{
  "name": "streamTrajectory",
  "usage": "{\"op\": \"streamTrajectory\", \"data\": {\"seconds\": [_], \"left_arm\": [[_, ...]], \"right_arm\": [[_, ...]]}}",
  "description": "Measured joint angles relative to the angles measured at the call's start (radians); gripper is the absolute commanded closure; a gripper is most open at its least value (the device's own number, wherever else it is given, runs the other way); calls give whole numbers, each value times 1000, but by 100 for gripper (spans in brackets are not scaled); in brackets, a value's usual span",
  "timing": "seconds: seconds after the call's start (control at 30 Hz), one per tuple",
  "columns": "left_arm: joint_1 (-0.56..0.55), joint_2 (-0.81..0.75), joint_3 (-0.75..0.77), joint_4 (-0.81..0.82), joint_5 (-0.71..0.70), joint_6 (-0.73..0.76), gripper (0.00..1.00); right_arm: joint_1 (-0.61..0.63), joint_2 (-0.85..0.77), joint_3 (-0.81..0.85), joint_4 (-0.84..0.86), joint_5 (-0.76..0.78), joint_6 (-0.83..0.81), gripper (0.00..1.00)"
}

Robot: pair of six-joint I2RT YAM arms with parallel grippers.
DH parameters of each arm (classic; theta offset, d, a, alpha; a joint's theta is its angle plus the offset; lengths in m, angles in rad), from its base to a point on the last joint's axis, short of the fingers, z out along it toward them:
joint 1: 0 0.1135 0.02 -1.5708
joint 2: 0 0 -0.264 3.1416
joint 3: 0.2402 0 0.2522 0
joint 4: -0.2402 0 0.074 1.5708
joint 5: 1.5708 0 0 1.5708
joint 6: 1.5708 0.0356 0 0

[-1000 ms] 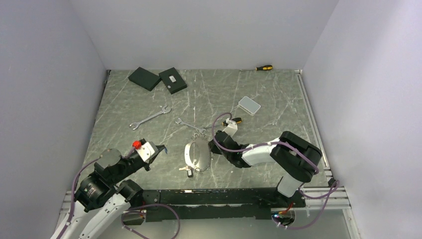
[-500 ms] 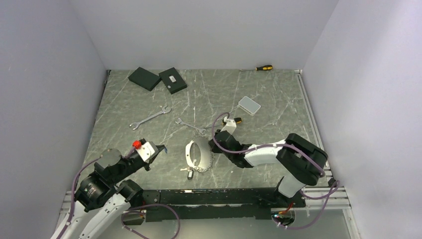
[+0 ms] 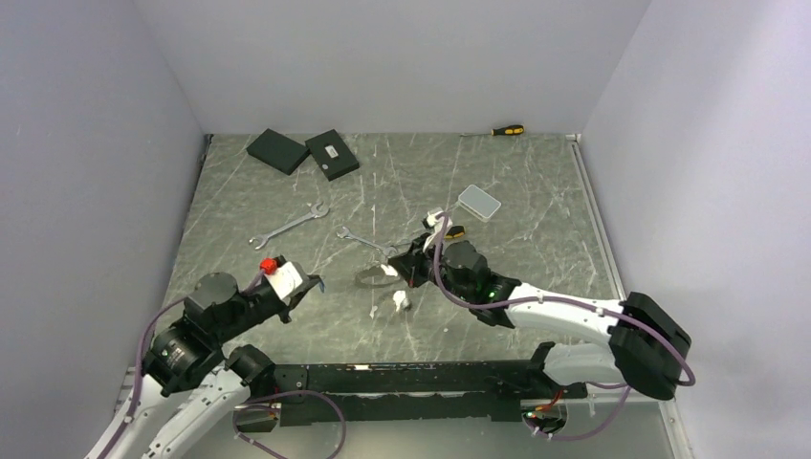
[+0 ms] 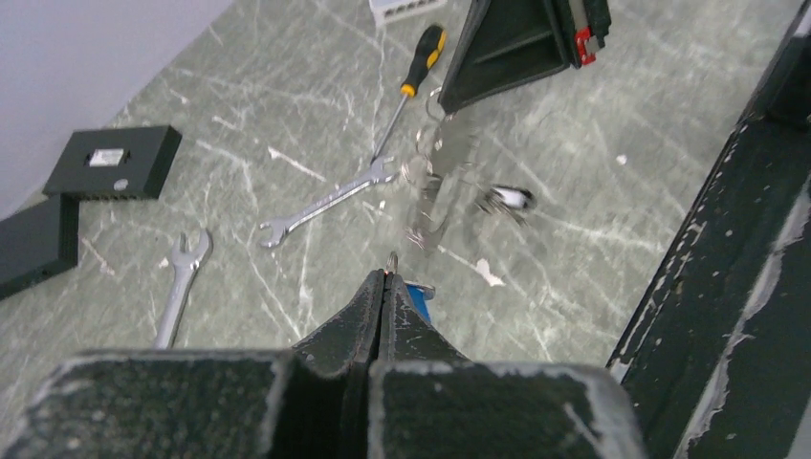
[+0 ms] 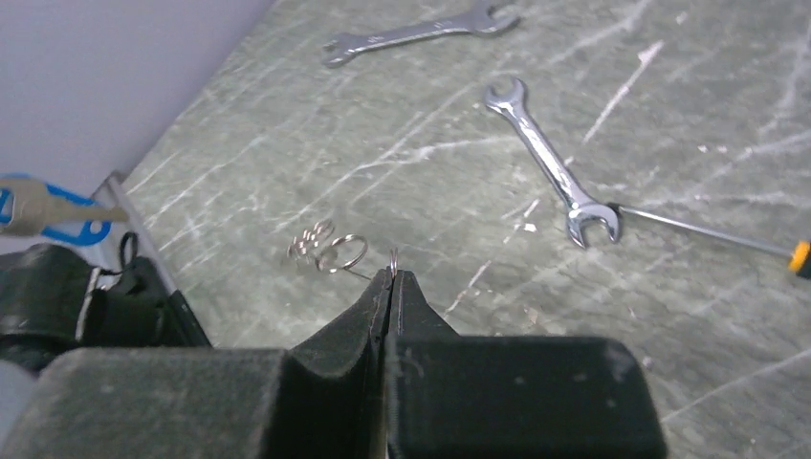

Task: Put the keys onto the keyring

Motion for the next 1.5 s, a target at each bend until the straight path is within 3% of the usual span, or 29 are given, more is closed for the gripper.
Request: {"op": "streamTrajectory", "data": {"seconds": [0.43,0.9,1.23,1.5], "left_arm": [[0,129,251,76,180,-77,100],[0,243,298,104,396,-39,100],[0,267,332,89,487,-33,100],[0,274,385,32,541,-13,100]], "right_arm": [[0,-177,126,-148,-234,-140,100],[0,-216,239,-180,-567,-143,100],[-16,-194,296,-164,-828,-119,100],[-120,-61,381,-129,-1100,-96,100]]}}
